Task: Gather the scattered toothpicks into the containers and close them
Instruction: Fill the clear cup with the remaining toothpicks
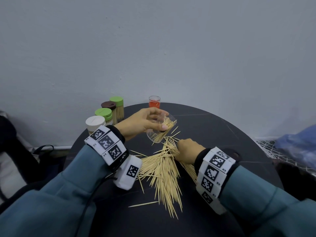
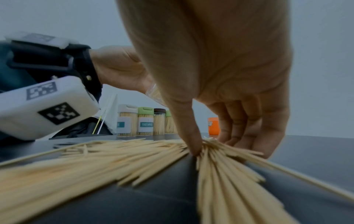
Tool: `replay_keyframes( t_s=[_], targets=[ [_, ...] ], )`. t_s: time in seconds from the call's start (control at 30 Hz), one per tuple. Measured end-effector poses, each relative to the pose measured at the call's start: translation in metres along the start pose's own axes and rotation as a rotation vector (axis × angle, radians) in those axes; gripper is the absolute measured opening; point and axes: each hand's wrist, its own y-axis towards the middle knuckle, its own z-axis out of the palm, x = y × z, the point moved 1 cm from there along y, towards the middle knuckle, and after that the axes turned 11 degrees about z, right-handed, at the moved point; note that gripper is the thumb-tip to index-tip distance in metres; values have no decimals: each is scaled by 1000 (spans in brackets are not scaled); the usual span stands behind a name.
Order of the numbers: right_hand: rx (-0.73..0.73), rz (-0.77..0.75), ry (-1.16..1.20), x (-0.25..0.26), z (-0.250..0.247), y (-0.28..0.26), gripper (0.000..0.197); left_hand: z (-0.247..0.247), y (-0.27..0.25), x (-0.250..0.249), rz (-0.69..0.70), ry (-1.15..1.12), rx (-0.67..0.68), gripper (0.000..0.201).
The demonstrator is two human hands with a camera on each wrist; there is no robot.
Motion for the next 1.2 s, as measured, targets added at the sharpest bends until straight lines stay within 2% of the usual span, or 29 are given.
replay_keyframes(
  t_s=[0.2, 0.57, 0.8, 0.9, 1.07, 1.2],
  targets=[
    [10, -13, -76, 9, 2, 0, 29, 1, -1, 0, -1, 3, 4, 48],
    [9, -11, -119, 9, 5, 3, 35, 0, 0, 1, -6, 23, 9, 46],
    [-3, 136, 60, 8, 4, 6, 43, 1, -1, -1, -9, 26, 1, 49],
    [8, 153, 162, 8, 6, 11, 39, 1, -2, -1, -12, 23, -9, 57],
    [-15, 122, 266, 7, 6, 13, 34, 0, -1, -1, -12, 39, -19, 49],
    [-57, 42, 294, -3, -1, 12, 32, -2, 0, -2, -16, 34, -85, 48]
  ],
)
